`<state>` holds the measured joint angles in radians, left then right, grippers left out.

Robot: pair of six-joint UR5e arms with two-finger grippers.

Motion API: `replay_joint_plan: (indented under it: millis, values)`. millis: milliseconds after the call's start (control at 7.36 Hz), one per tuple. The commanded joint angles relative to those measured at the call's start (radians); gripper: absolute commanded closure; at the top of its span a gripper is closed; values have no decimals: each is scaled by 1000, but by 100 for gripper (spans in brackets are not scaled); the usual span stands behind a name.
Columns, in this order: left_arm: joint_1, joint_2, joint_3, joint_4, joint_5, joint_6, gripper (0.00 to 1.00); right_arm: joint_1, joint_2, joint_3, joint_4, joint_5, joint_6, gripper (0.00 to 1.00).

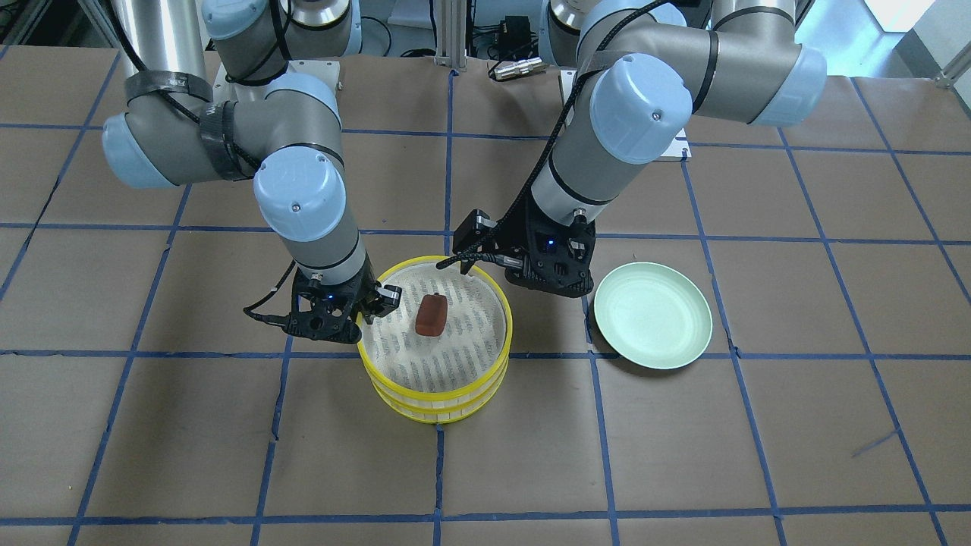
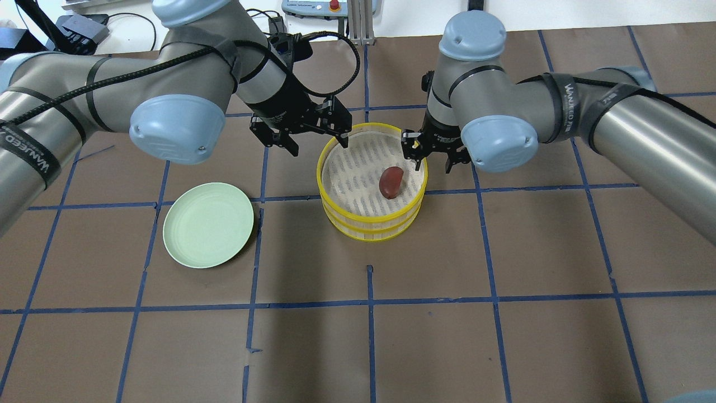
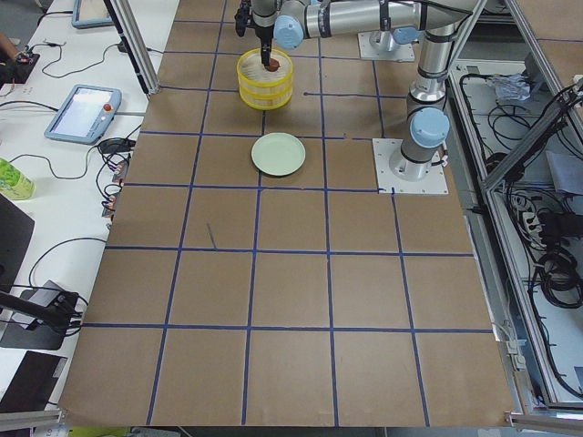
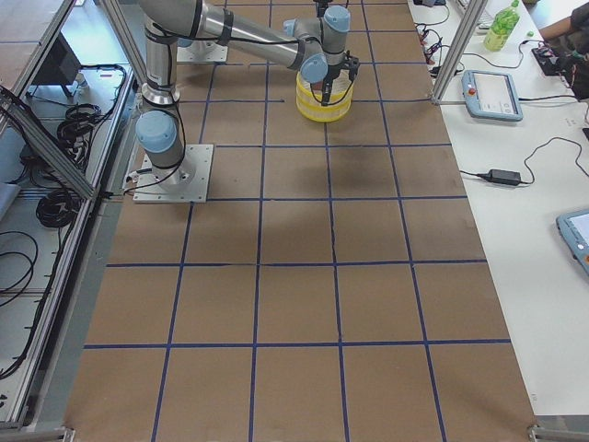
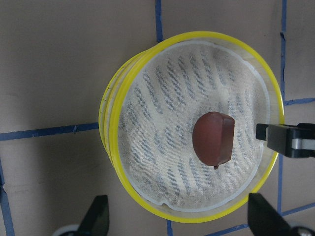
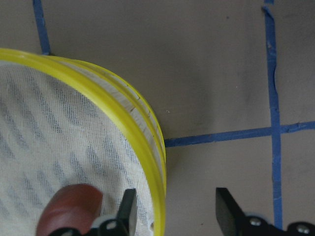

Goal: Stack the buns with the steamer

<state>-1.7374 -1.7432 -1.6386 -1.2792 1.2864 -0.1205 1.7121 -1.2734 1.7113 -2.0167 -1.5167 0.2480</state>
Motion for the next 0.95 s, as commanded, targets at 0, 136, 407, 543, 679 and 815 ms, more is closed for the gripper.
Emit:
replay_joint_plan:
  millis: [0,136,407,543,679,815]
  values:
    - [6,91,19,-168,171,2,0,-151,-81,-31,93,15,-201,0]
    - [10,124,38,-254,229,4,0,-204,-118,-38,134,15,-278,0]
    - [65,131,107,-359,275,16,0,-213,-205,-140,339,-32,-306,0]
    - [79,131,109,-356,266,53,0,-177,-216,-232,459,-101,-306,0]
    - [91,129,115,-341,263,103,0,-126,-231,-273,519,-100,-294,0]
    - [123,128,118,-332,217,107,0,-105,-254,-271,521,-83,-279,0]
